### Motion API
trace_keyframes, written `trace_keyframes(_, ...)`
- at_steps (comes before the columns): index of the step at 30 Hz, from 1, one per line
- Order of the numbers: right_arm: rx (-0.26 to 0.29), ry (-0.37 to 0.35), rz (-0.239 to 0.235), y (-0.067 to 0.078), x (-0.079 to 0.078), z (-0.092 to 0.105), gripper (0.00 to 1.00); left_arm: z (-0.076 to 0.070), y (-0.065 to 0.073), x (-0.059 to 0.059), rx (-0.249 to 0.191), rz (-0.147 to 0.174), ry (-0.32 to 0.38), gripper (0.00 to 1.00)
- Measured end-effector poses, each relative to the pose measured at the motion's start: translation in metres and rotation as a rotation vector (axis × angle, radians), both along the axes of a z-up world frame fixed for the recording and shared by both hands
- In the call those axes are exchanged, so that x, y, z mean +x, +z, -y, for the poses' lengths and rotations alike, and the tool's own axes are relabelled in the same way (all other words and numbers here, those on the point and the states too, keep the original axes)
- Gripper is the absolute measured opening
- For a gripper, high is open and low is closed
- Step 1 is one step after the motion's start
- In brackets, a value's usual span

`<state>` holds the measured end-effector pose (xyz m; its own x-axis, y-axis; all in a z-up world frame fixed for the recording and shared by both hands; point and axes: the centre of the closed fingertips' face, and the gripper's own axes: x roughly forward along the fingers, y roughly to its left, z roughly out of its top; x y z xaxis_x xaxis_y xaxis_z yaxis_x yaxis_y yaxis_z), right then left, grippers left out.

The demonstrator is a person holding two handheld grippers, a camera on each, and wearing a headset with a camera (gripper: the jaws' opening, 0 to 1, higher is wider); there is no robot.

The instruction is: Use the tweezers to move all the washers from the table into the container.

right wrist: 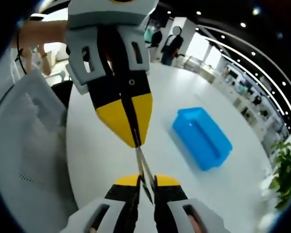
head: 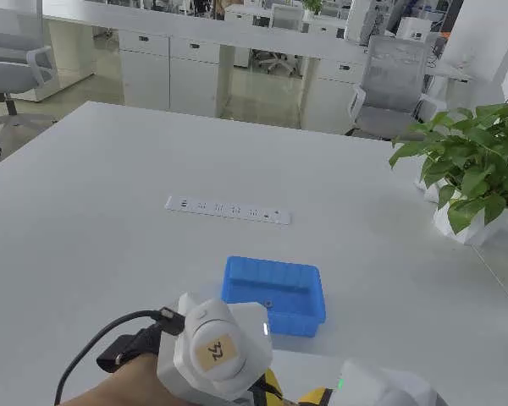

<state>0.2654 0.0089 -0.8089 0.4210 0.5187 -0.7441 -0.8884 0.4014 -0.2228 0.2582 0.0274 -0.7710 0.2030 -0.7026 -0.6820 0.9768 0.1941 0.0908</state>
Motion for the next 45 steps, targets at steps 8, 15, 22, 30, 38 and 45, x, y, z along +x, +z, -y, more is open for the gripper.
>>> trace_keyframes(8,0.163,-0.125,-0.061,0.026,-0.001,0.001,0.05,-0.021,-0.033,0.004,0.099,0.004,-0.031,0.0)
trace_keyframes(15,0.31,-0.232,-0.075,0.056,0.002,0.005,0.08,-0.036,-0.063,0.009,0.176,-0.047,-0.012,0.0)
trace_keyframes(22,0.373,-0.315,-0.076,0.074,0.006,0.017,0.14,-0.047,-0.087,0.018,0.244,-0.078,0.02,0.0)
trace_keyframes(30,0.414,-0.41,-0.113,0.075,0.007,0.036,0.2,-0.049,-0.092,0.025,0.268,-0.081,0.069,0.0)
trace_keyframes(38,0.455,-0.46,-0.091,0.084,0.011,0.045,0.28,-0.049,-0.092,0.021,0.23,-0.156,0.155,0.07)
trace_keyframes(45,0.458,-0.476,-0.096,0.079,0.007,0.047,0.31,-0.067,-0.085,0.019,0.181,-0.177,0.354,0.27)
